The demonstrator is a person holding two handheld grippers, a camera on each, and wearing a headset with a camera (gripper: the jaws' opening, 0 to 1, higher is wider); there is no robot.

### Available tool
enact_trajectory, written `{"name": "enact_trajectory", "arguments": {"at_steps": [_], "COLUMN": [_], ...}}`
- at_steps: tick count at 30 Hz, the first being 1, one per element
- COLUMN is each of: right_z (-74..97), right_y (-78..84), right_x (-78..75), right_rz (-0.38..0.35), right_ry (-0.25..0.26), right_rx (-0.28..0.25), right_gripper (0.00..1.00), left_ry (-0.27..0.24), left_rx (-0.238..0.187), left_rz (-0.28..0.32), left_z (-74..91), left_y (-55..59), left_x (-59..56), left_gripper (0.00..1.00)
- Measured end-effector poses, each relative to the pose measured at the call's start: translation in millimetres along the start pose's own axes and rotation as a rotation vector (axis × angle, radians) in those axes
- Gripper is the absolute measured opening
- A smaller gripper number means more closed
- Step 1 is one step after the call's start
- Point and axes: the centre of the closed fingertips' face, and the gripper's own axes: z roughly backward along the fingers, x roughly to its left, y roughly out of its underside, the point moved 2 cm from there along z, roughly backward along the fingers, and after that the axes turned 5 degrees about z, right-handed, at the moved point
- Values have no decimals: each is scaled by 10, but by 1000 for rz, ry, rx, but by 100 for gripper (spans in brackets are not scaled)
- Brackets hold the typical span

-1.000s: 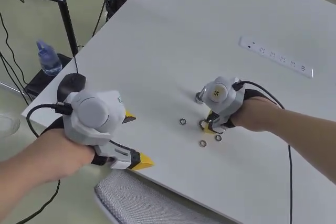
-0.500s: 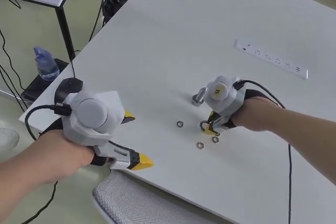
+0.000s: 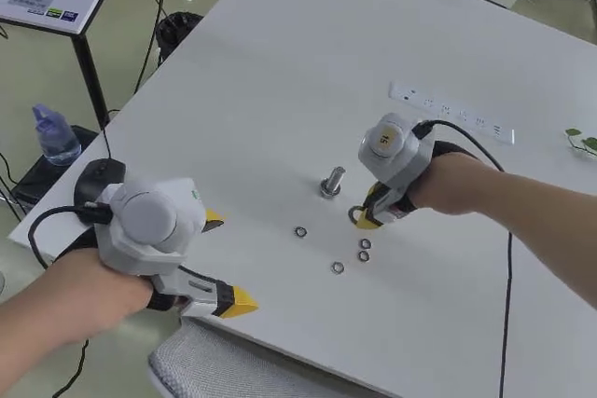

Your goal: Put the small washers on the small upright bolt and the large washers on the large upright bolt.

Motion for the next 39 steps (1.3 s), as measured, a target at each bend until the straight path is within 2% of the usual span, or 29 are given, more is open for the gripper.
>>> {"name": "enact_trajectory", "arguments": {"at_steps": [4, 8, 13, 16, 22, 26, 28, 33, 35, 37, 39], "right_z": [94, 145, 141, 155, 205, 242, 258, 215, 208, 209, 200], "right_y": [5, -5, 11, -16, -99, -160, -190, -235, -237, -307, -295], "right_x": [-77, -101, -89, -91, -165, -197, -216, -264, -349, -347, -419], "right_rz": [-12, -24, -25, -26, -24, -31, -28, -24, -18, -17, -14], "right_ry": [3, 8, -2, -6, 6, 11, 29, 31, 40, 38, 40], "right_rx": [-9, -19, -10, -13, -24, -34, -40, -45, -41, -44, -44], "right_gripper": [20, 20, 21, 21, 21, 21, 21, 21, 21, 21, 21], "left_ry": [-4, -7, -13, -10, -14, -7, -8, -10, -10, -6, -7], "left_rx": [-9, -51, -32, -37, -31, 0, -6, -17, -18, -20, -21], "left_rz": [0, 17, 16, 28, 31, 7, 6, 26, 29, 36, 38], "left_z": [-11, -8, -22, -26, -32, -58, -61, -71, -77, -90, -101], "left_y": [-34, -93, -42, -28, -6, 42, 33, 22, 19, 13, 9], "left_x": [18, 22, 47, 64, 57, 28, 30, 40, 36, 26, 34], "left_gripper": [76, 83, 85, 86, 89, 88, 89, 91, 92, 92, 93]}}
